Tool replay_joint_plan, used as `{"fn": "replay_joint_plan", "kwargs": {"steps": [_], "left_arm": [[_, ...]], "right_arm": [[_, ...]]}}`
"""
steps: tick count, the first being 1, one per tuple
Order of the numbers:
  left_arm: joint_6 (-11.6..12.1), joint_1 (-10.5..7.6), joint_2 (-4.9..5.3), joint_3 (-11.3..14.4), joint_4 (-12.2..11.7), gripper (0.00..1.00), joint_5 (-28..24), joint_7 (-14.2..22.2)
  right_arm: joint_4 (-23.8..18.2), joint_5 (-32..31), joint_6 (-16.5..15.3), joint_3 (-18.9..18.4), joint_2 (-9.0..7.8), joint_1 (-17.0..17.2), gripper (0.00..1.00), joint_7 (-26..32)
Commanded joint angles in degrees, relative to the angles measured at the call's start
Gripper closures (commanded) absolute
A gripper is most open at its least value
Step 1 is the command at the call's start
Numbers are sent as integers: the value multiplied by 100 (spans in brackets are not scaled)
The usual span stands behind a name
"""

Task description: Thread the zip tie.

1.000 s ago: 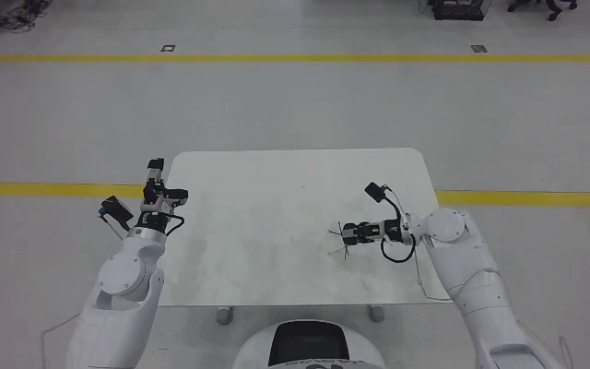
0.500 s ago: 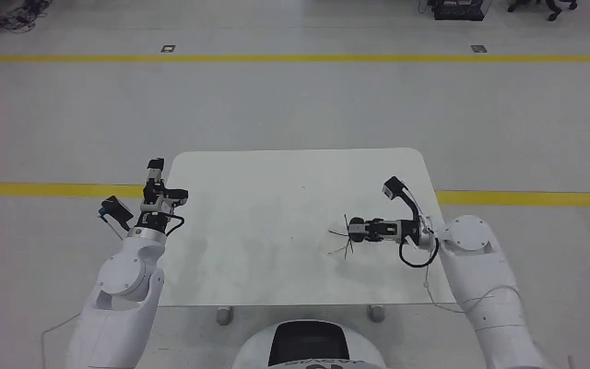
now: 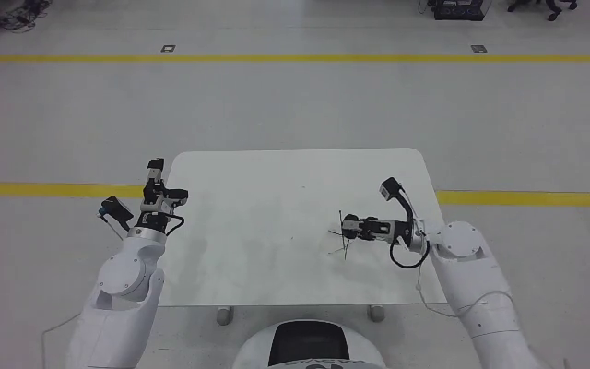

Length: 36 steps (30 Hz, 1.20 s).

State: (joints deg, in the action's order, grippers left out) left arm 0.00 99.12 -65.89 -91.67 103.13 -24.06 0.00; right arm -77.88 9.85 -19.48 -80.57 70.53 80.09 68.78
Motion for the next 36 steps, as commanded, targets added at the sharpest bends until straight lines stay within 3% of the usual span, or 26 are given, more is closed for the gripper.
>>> {"fn": "replay_joint_plan", "kwargs": {"steps": [1,6,17,21,25,28,33,36], "left_arm": [[0,0,0,0,0,0,0,0],[0,0,0,0,0,0,0,0],[0,0,0,0,0,0,0,0],[32,53,-9,51,-10,0,23,158],[12,248,-21,250,79,0,126,428],[-24,371,-36,535,183,0,293,637],[-168,341,-68,1088,218,0,493,983],[-148,335,-69,1121,240,0,523,1015]], "right_arm": [[-124,-26,0,58,24,108,100,-324],[-521,-210,0,208,106,462,100,-1278],[-595,-281,0,252,123,514,100,-1385],[-728,-356,0,325,135,616,100,-1862],[-962,-287,0,321,142,848,100,-2290],[-1085,-196,0,271,139,1031,100,-2422],[-1132,29,0,250,150,1221,100,-2439],[-1134,-4,0,241,148,1226,100,-2429]]}}
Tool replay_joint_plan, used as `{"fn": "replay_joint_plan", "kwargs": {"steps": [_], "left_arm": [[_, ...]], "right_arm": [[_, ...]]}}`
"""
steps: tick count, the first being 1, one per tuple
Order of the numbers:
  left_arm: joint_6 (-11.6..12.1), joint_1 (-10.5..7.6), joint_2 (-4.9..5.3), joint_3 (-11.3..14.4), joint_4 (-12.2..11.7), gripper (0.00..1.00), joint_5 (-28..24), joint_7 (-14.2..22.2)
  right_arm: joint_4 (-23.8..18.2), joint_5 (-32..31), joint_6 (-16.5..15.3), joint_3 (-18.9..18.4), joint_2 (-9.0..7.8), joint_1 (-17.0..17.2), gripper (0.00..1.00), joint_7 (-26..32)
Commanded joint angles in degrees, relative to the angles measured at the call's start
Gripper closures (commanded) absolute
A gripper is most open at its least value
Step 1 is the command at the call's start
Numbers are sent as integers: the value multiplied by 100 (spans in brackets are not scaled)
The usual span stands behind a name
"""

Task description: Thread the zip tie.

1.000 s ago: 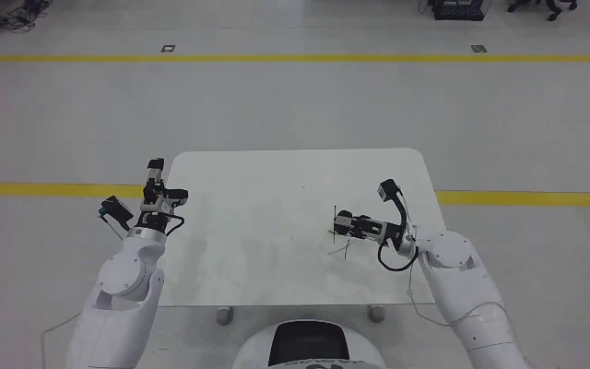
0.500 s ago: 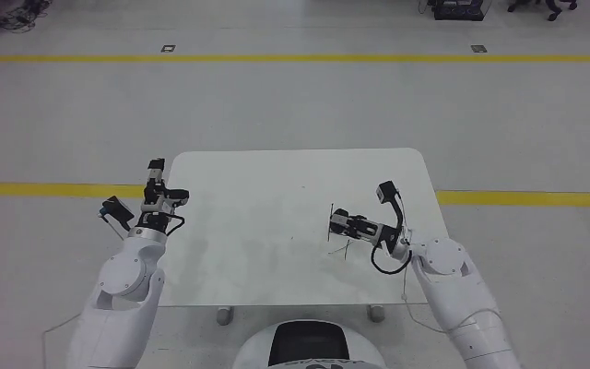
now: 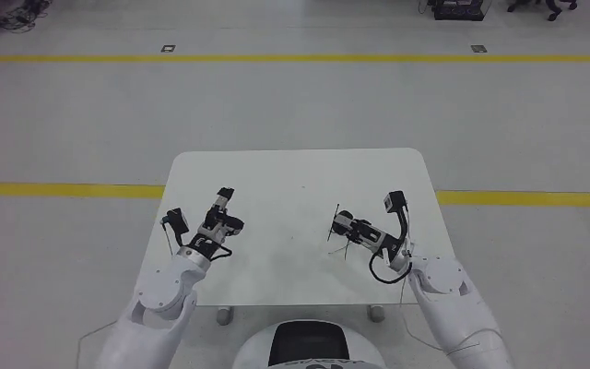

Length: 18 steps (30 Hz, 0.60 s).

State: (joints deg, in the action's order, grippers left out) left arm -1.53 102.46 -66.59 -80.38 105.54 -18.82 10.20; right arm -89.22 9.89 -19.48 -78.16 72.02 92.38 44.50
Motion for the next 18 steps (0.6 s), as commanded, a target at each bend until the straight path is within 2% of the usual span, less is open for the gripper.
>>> {"fn": "replay_joint_plan", "kwargs": {"steps": [1,6,7,10,13,18], "left_arm": [[5,1,1,-8,0,0,-1,-5],[5,1,1,-8,0,0,-1,-5],[18,-2,-7,-25,-66,0,-44,-132],[114,49,-12,89,-102,0,-104,85],[76,3,-23,458,-146,0,173,367],[-127,-468,-118,1324,-429,0,485,517]], "right_arm": [[0,-8,0,0,-1,-2,100,0],[0,-8,0,0,-1,-2,100,0],[1,-7,7,6,0,1,100,-22],[-20,75,0,115,14,69,100,-171],[-86,108,0,125,28,200,100,-422],[-133,224,0,80,64,412,100,-626]]}}
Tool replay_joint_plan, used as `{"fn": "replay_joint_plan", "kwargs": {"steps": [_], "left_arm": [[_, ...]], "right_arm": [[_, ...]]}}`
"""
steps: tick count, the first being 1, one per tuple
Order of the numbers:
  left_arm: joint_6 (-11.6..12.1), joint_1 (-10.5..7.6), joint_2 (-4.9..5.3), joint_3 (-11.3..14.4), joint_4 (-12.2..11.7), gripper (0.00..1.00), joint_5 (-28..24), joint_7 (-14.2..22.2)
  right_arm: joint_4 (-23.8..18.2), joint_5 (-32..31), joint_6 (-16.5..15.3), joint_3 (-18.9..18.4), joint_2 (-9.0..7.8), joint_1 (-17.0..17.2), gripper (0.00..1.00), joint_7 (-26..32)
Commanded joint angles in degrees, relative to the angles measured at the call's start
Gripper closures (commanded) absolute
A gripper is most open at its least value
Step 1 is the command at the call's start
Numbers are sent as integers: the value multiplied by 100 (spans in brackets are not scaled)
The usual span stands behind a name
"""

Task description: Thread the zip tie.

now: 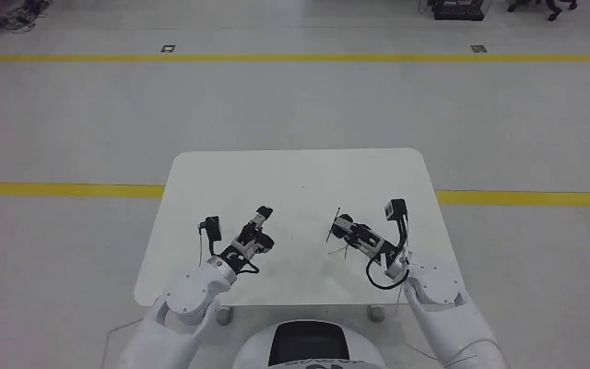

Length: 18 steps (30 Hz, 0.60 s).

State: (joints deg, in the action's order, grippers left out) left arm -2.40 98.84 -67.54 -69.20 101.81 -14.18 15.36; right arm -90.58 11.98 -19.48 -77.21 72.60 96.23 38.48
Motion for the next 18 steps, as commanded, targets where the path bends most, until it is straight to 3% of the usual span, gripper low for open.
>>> {"fn": "replay_joint_plan", "kwargs": {"steps": [1,5,15,18], "left_arm": [[-76,-202,-46,344,-119,0,49,-30],[-152,-555,-149,885,-336,0,80,-157],[-152,-555,-149,885,-336,0,80,-157],[-7,-593,-152,986,-319,0,203,-91]], "right_arm": [[-4,40,0,-32,14,59,100,-41],[88,202,0,-122,58,148,100,-48],[101,208,0,-130,62,144,100,-43],[153,161,0,-68,69,121,100,-189]]}}
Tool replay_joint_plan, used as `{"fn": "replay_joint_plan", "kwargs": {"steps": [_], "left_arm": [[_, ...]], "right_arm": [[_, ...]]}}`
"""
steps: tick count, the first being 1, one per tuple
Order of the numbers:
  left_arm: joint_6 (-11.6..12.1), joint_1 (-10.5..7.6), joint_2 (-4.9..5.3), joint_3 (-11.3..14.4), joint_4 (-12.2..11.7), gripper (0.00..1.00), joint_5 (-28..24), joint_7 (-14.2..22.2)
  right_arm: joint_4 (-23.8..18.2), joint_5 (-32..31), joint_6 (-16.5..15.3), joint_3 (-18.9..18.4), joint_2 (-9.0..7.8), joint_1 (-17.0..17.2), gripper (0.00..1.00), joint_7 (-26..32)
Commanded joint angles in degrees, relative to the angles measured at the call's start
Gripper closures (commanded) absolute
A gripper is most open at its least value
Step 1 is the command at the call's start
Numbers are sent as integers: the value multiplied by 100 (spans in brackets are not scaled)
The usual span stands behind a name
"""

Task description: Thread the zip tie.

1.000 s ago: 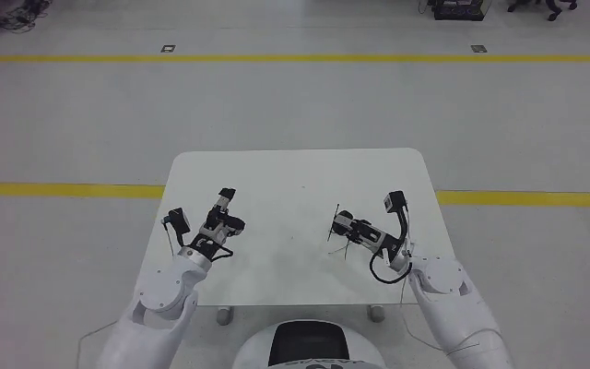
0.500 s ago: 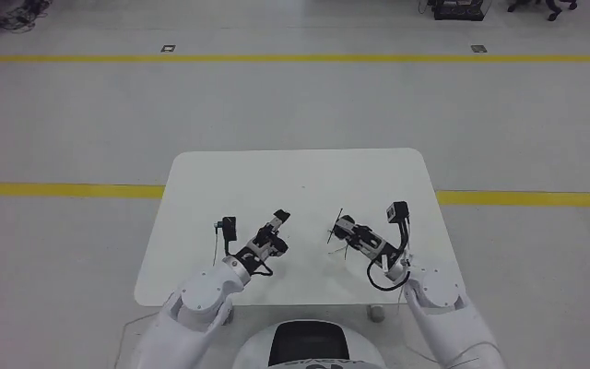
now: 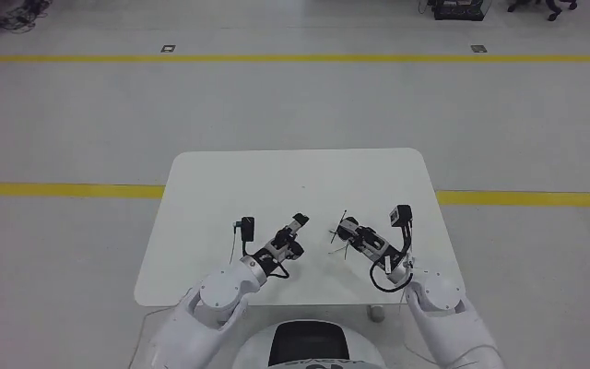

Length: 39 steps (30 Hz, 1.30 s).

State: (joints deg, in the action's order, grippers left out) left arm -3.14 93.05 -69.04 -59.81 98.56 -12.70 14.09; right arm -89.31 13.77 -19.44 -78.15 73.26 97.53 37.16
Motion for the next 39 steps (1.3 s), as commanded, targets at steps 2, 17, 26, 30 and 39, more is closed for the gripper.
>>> {"fn": "replay_joint_plan", "kwargs": {"steps": [2,17,26,30,39], "left_arm": [[246,-72,-15,188,-2,0,123,141],[712,-466,-168,774,-364,0,-61,42],[1395,-520,-195,1192,-585,0,1523,-695],[1551,-570,-219,1243,-663,0,1559,-850],[1696,-543,-240,1259,-703,0,1278,-911]], "right_arm": [[117,46,-4,78,15,-25,100,-192],[360,538,-4,80,41,-28,100,-87],[377,521,-4,196,67,-13,100,-425],[427,597,-4,212,72,-33,100,-345],[412,575,-4,265,78,-40,100,-447]]}}
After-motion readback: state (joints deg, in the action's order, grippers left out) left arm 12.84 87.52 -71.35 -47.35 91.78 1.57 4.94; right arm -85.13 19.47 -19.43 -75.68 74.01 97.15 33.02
